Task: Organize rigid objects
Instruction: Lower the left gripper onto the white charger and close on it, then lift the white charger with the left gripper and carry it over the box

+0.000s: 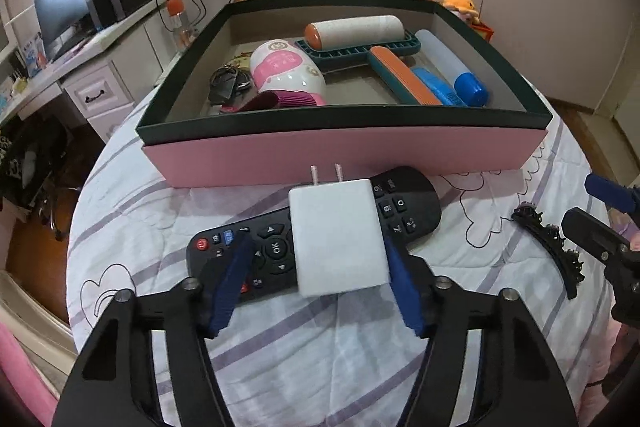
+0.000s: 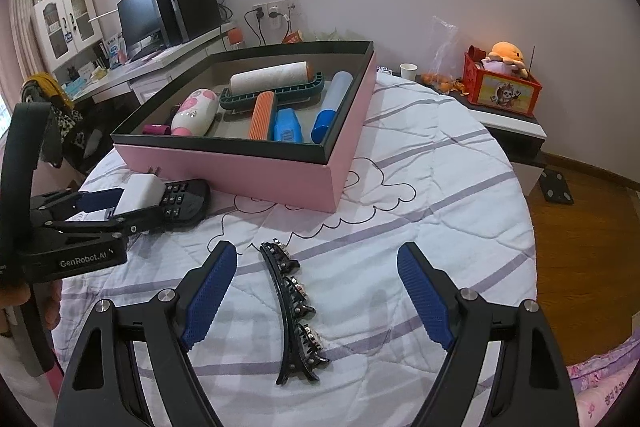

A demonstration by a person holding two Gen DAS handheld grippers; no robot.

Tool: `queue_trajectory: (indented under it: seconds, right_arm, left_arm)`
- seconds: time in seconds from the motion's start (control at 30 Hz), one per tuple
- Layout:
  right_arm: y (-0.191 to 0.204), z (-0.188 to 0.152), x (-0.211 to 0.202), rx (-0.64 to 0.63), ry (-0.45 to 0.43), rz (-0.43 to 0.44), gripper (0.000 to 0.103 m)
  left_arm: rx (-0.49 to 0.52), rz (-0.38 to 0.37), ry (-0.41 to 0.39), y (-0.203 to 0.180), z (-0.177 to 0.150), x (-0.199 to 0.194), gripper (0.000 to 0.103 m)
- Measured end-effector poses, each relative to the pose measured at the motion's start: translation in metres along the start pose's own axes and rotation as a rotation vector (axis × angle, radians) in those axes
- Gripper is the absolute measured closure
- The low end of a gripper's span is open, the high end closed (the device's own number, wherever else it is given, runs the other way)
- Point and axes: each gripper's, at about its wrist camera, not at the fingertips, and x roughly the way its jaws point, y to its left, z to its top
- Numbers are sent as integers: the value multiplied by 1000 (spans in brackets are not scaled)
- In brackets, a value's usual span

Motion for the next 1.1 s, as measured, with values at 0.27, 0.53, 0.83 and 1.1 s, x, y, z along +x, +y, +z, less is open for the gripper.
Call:
queue_trajectory:
  seconds: [0.27,0.53,0.83,1.1]
  right_arm:
    - [2,0,-3,-4,-6,-2,19]
    - [19,0,-18,-24,-29,-7,19]
    - [45,9,-41,-68,-84,-7,19]
    - [72,32,-57,-129,-138,-7,19]
  left_arm:
    - [-2,-41,-6,9,-9,-11,62]
    - [-3,-49,-75,20,-15,-48,62]
    - [14,-63,-192,33,-23,-104,62]
    - [22,-72,-261,37,-14,-131,62]
